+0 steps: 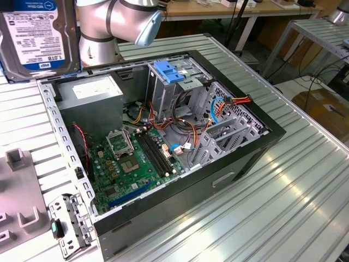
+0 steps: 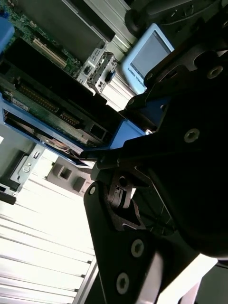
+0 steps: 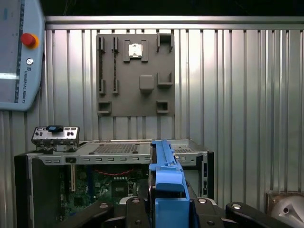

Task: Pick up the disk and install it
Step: 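Pick up the disk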

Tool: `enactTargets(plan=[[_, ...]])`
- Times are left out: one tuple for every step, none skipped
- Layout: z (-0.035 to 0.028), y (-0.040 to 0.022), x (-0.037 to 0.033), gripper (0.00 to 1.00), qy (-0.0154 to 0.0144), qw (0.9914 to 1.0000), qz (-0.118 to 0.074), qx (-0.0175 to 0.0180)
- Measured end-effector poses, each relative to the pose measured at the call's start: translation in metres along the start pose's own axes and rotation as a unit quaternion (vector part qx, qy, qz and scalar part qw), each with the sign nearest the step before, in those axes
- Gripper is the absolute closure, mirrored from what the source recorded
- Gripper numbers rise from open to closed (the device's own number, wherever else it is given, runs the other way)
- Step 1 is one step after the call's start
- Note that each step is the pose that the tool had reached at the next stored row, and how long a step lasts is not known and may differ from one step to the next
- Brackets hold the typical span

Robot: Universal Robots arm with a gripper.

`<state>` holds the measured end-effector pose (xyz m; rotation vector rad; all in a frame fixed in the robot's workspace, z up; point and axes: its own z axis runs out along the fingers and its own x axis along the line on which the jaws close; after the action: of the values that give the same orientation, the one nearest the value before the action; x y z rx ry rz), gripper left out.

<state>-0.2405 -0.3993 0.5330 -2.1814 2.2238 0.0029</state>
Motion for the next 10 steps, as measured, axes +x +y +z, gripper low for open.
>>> enactTargets(plan=[[0.0001, -0.0049, -0.0001, 0.64, 0.0000, 1.00000, 0.000, 0.0000], [0.0002, -0.0115, -0.0001, 0.64, -0.0001, 1.00000, 0.000, 0.0000], [0.0003, -0.0152, -0.0001, 0.64, -0.0001, 1.00000, 0.000, 0.0000], [0.0004, -0.0198, -0.0002, 0.64, -0.0002, 1.00000, 0.000, 0.0000], [0.0004, -0.0230, -0.0003, 0.64, -0.0002, 1.00000, 0.000, 0.0000], [0.0005, -0.0261, -0.0003, 0.64, -0.0002, 1.00000, 0.000, 0.0000], [0.0005, -0.0294, -0.0003, 0.64, -0.0002, 1.00000, 0.000, 0.0000], [0.0006, -0.0332, -0.0003, 0.64, -0.0003, 1.00000, 0.000, 0.0000], [0.0006, -0.0363, -0.0003, 0.64, -0.0003, 1.00000, 0.000, 0.0000], [0.0007, -0.0394, -0.0003, 0.64, -0.0003, 1.00000, 0.000, 0.0000]])
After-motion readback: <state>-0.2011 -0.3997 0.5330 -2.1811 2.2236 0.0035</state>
